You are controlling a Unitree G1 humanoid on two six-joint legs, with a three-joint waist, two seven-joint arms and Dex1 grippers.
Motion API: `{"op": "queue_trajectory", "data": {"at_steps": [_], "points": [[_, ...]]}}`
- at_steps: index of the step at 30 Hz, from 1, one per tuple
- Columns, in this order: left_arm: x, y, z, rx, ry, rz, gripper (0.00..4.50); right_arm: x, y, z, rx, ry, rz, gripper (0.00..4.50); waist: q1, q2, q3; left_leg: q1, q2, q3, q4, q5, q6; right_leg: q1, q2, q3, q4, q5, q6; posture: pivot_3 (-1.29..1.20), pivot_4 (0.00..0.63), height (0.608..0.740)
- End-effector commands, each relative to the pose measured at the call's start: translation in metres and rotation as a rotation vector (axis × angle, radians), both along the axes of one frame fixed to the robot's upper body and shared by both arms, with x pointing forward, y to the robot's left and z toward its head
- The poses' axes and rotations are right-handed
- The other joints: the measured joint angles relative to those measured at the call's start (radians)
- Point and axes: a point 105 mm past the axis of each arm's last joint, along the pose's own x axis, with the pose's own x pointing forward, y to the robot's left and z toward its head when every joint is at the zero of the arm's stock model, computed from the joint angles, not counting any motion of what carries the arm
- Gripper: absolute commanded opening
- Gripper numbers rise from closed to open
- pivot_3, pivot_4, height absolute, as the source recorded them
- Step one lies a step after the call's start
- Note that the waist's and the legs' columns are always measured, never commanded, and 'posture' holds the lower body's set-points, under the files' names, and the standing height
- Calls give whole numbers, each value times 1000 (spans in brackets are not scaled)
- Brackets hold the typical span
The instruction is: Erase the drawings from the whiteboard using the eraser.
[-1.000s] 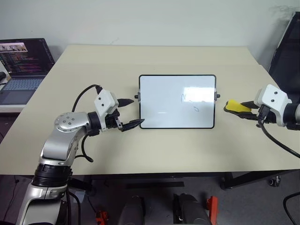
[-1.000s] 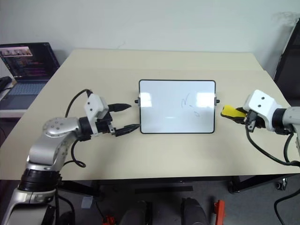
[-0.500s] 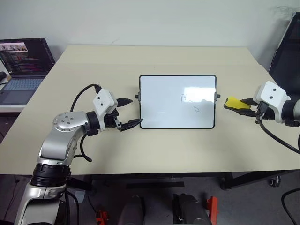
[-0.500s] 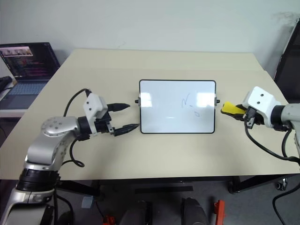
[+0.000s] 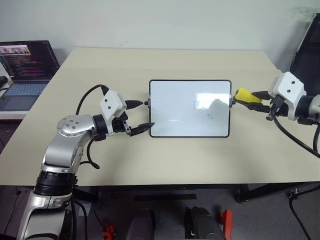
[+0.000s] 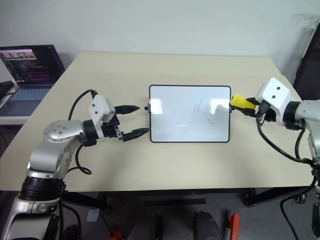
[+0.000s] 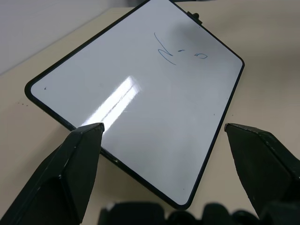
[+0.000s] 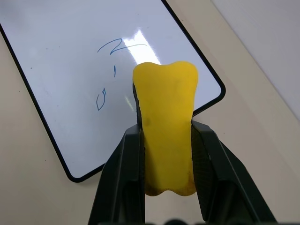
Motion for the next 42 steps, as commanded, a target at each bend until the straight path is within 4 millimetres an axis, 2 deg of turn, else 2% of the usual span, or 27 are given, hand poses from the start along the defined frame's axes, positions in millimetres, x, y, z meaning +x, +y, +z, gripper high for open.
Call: {"op": "queue_trajectory", "data": {"at_steps": [1,4,8,12,14,19,25,36,42], "points": [[-1,-2,12,-3,-51,-10,4500,0,2,13,2,-46,7,979,0,0,0,0,0,0,0,0,0,0,0,0,0,0,0,0,150,740],[-1,-2,11,-4,-51,-11,4500,0,8,15,10,-52,25,979,0,0,0,0,0,0,0,0,0,0,0,0,0,2,-3,0,150,740],[-2,-9,9,-11,-50,-29,4500,5,41,25,88,-96,111,979,-9,0,0,1,0,0,0,0,0,0,0,0,0,2,-3,0,150,740],[-3,-24,-1,-22,-30,-75,4500,27,87,17,119,-90,137,979,-15,0,0,2,1,0,1,0,0,0,2,0,2,2,-4,0,150,740],[-3,-32,-2,-37,-28,-89,4500,43,97,10,111,-74,92,979,-13,0,0,2,1,-1,1,0,0,0,2,0,2,2,-4,0,150,740],[-6,-38,-9,-46,-15,-101,4500,65,117,3,97,-67,78,979,1,0,0,0,0,-1,1,0,0,0,1,0,2,3,-4,0,150,740],[-7,-33,-10,-37,-19,-84,4500,88,114,-1,31,-107,48,978,0,0,0,0,0,-1,0,0,0,0,1,-1,2,3,-4,0,150,740],[-12,-24,-16,-27,-8,-44,4500,105,98,-10,-91,-110,43,977,-5,0,0,1,0,-1,0,0,0,0,1,0,2,3,-5,0,150,740],[-12,-22,-17,-23,-7,-34,4500,102,112,-35,-154,-62,107,977,-7,0,0,3,1,-1,1,0,0,2,1,0,2,3,-5,0,150,740]]}}
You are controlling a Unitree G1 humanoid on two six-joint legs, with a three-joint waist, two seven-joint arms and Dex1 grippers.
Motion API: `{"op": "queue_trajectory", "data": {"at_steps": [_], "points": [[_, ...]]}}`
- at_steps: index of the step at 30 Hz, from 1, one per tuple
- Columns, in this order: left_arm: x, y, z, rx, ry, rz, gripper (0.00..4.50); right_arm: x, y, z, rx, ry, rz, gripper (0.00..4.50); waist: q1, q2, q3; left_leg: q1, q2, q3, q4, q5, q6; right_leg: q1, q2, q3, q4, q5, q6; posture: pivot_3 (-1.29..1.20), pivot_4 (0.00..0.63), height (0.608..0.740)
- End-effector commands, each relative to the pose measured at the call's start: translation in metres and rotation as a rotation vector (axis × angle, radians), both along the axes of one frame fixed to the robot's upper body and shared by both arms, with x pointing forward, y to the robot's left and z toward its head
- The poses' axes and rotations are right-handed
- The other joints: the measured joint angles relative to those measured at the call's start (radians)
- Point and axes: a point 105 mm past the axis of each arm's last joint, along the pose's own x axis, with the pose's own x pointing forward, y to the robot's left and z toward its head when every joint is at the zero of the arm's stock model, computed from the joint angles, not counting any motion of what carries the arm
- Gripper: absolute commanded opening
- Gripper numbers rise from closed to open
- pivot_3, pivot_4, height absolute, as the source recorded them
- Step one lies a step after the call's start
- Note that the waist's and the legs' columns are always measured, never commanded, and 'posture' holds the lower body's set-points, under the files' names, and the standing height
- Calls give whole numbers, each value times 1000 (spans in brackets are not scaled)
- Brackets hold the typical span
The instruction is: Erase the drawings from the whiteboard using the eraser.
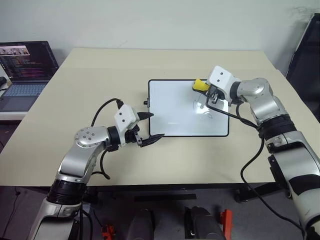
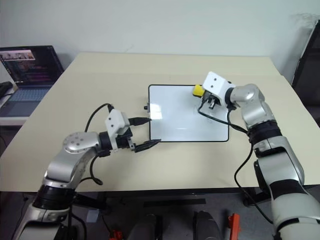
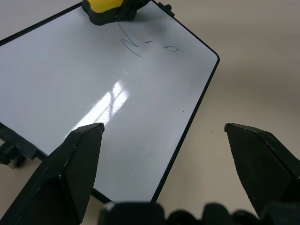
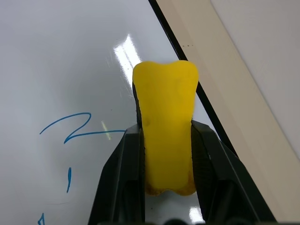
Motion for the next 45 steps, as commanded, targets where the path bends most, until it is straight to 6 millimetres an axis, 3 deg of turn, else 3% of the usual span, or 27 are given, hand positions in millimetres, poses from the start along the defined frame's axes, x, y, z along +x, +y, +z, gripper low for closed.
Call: {"op": "queue_trajectory", "data": {"at_steps": [1,7,19,24,28,31,39,45], "points": [[-1,1,15,-5,-61,3,4500,-5,13,-16,-64,31,54,977,-4,0,0,1,0,0,0,0,0,1,0,0,0,0,0,0,150,740],[-1,1,15,-5,-62,3,4500,-20,23,-42,-122,85,123,977,-10,0,0,8,0,0,0,0,0,7,0,0,1,0,0,0,150,740],[1,-2,15,-5,-59,-9,4500,-38,32,-61,-131,133,147,977,-12,0,0,12,0,2,0,0,0,7,0,2,7,-2,-1,0,150,740],[2,-4,15,-6,-59,-12,4500,-25,26,-40,-136,43,91,977,-13,0,0,13,0,1,0,0,0,7,0,1,9,-4,-2,0,150,740],[2,-4,16,-14,-60,-9,4500,-4,19,8,-105,-128,-13,977,-16,0,0,13,0,2,1,1,0,7,0,2,11,-5,0,0,150,740],[2,-4,17,-18,-61,-9,4500,5,14,23,-96,-179,-63,977,-17,0,0,13,0,1,0,1,0,6,0,1,11,-6,-1,0,150,740],[2,-4,18,-18,-62,-9,4500,5,13,7,-123,-123,-38,976,-19,0,0,12,0,1,-3,0,0,5,0,1,11,-6,-6,0,150,740],[3,-4,18,-15,-60,-14,4500,-13,30,-15,-137,-44,66,976,-20,0,0,13,0,1,-2,0,0,6,1,1,11,-6,-5,0,150,740]]}}
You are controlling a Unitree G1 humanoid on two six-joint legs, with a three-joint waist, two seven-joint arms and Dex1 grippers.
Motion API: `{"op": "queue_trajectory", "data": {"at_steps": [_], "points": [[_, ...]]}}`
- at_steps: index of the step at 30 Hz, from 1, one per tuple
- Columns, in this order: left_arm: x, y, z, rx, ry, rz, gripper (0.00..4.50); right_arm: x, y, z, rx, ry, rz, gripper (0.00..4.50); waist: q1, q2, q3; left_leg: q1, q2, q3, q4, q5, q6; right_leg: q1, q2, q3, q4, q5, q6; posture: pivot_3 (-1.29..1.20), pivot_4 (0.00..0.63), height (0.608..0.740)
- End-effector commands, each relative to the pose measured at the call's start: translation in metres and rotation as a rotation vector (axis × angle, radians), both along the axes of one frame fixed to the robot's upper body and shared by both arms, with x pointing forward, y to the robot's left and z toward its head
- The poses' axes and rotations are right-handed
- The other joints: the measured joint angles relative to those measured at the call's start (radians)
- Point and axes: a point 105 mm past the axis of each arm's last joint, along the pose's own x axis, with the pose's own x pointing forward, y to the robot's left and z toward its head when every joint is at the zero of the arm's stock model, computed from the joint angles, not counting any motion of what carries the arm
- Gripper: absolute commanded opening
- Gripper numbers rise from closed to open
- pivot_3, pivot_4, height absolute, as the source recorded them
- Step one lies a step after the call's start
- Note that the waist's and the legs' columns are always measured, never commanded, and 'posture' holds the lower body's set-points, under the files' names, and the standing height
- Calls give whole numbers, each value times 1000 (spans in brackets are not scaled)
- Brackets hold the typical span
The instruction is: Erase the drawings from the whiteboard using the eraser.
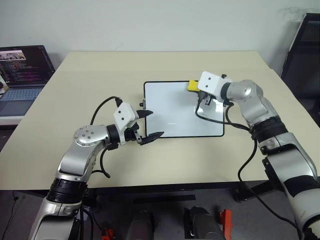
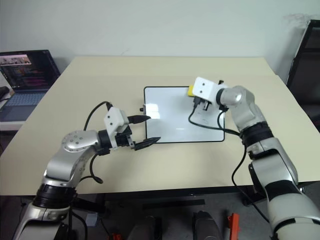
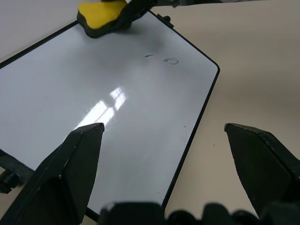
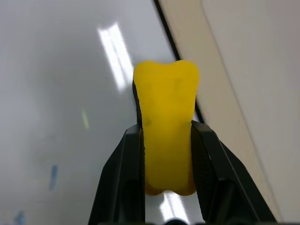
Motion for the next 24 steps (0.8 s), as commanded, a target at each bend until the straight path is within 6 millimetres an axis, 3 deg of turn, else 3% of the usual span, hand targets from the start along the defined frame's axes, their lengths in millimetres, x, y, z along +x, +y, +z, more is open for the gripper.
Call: {"op": "queue_trajectory", "data": {"at_steps": [1,8,16,24], "points": [[1,-2,12,-8,-43,-13,4500,-9,9,-6,-7,35,40,976,0,0,0,0,0,0,0,0,0,0,0,0,0,-1,1,0,150,740],[0,-4,12,-8,-40,-22,4500,-31,25,-34,10,144,91,976,0,0,0,0,0,0,0,0,0,0,0,0,1,-2,4,0,150,740],[1,-5,12,-10,-40,-24,4500,-40,35,-35,66,177,94,976,1,0,0,0,0,0,0,0,0,0,0,0,1,-2,4,0,150,740],[4,-7,14,-9,-50,-28,4500,-12,0,-11,38,68,-37,976,1,0,0,0,0,0,1,0,0,0,0,0,1,-3,4,0,150,740]]}}
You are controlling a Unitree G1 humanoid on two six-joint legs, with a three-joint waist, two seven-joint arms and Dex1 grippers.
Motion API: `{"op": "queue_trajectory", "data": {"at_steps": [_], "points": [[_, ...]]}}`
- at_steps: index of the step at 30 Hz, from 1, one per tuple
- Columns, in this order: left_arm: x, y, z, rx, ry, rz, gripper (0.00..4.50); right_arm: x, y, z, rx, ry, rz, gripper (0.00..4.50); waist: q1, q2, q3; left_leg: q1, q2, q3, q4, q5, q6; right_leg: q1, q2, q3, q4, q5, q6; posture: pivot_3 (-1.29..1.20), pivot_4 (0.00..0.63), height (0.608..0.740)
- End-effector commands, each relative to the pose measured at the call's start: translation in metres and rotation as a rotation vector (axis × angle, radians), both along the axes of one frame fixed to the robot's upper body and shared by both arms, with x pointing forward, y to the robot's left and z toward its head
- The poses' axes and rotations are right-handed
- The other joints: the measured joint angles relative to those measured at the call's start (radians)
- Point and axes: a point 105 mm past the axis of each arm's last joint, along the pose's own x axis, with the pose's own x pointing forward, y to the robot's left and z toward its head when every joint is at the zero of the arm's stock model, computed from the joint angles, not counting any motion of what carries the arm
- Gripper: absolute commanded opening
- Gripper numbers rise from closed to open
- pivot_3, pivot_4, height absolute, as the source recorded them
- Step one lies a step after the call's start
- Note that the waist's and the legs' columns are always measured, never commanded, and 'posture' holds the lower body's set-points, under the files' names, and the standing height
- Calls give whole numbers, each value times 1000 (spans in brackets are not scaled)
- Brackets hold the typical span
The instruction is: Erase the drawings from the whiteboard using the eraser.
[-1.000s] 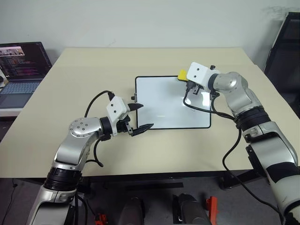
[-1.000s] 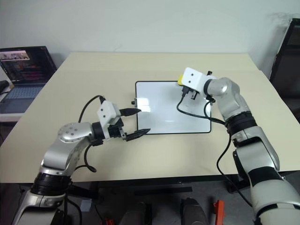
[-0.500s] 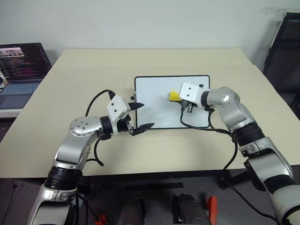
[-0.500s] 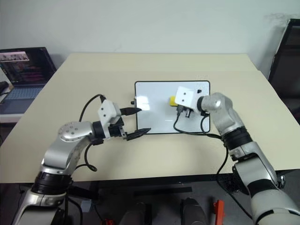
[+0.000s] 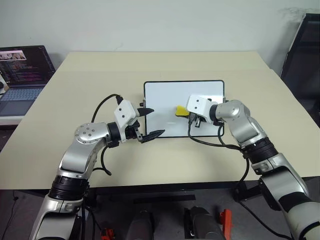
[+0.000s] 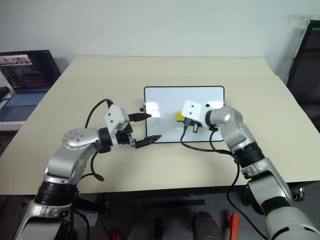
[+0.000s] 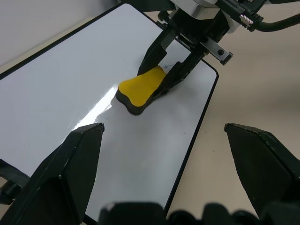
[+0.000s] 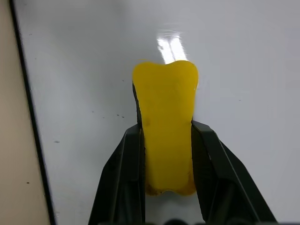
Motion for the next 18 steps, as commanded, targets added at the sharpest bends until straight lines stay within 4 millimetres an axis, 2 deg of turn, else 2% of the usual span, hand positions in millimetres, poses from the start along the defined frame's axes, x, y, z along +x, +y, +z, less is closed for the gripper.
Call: {"op": "queue_trajectory", "data": {"at_steps": [1,5,9,18], "points": [[0,-5,12,0,-50,-23,4500,20,-26,27,2,-107,-105,976,0,0,0,0,0,0,0,0,0,0,0,0,0,0,0,0,150,740],[0,-5,12,0,-52,-24,4500,30,-39,35,1,-145,-156,976,0,0,0,0,0,0,0,0,0,0,0,0,0,0,0,0,150,740],[0,-5,12,1,-53,-23,4500,31,-38,33,5,-138,-148,976,0,0,0,0,0,0,0,0,0,0,0,0,0,0,0,0,150,740],[-1,-4,11,3,-49,-22,4500,5,-16,0,-1,-12,-26,976,-1,0,0,0,0,0,0,0,0,0,0,0,0,0,0,0,150,740]]}}
